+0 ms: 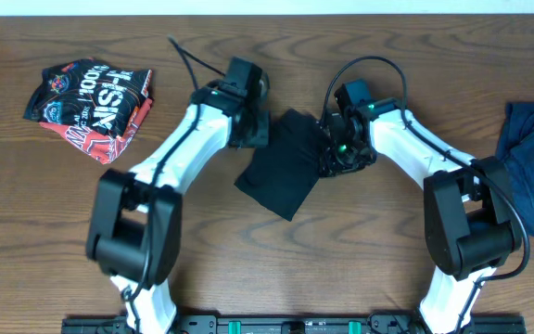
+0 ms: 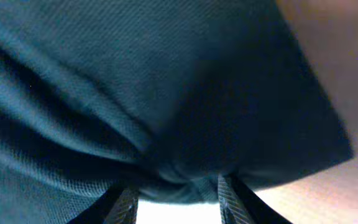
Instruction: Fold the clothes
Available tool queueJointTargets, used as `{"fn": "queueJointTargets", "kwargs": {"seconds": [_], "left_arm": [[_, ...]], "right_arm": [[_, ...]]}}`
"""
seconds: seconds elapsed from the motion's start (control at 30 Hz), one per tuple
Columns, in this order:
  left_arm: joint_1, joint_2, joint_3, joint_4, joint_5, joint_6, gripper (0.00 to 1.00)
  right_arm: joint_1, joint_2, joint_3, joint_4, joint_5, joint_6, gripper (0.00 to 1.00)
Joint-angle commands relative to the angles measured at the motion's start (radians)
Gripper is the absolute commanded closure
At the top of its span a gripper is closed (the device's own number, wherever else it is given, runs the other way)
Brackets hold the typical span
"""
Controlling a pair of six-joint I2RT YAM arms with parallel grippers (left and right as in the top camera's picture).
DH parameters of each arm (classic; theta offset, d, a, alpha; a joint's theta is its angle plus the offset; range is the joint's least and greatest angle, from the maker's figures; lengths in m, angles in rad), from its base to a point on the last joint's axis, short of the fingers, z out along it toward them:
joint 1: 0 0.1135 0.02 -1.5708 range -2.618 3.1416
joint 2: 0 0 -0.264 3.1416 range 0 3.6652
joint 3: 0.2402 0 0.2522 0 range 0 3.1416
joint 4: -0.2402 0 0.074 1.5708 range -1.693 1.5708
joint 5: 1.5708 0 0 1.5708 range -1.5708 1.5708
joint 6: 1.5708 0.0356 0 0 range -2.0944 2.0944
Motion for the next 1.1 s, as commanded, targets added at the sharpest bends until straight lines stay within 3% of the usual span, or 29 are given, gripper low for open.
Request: {"fn": "queueJointTargets", "kwargs": {"seconds": [0.0, 0.27, 0.33, 0.57, 0.67, 0.83, 1.07], "left_arm": [[-0.017, 0.048, -0.003, -0.03, 0.022, 0.024, 0.58], [-0.02, 0.071, -0.006, -0.066, 0.021, 0.023, 0.58], [-0.02, 0.071, -0.006, -0.066, 0.021, 0.019, 0.58], [-0.019, 0.066, -0.006, -0.065, -0.051, 0.015, 0.59], [-0.018, 0.055, -0.006, -0.063, -0.077, 0.016, 0.59], [-0.018, 0.048, -0.006, -0.05, -0.076, 0.015, 0.59], [-0.018, 0.049, -0.006, -0.05, -0.076, 0.015, 0.59]], "right_arm": [[0.002, 0.01, -0.016, 0.09, 0.08, 0.032, 0.6], [-0.014, 0.012, -0.01, 0.406, 0.107, 0.027, 0.61], [-0.019, 0.012, 0.01, 0.422, 0.104, 0.008, 0.57], [-0.048, -0.042, 0.154, 0.144, 0.092, -0.029, 0.54], [-0.071, -0.089, 0.193, 0.048, -0.021, -0.051, 0.57], [-0.083, -0.096, 0.184, -0.03, -0.317, -0.123, 0.64], [-0.076, -0.024, 0.092, -0.056, -0.473, -0.164, 0.69]]}}
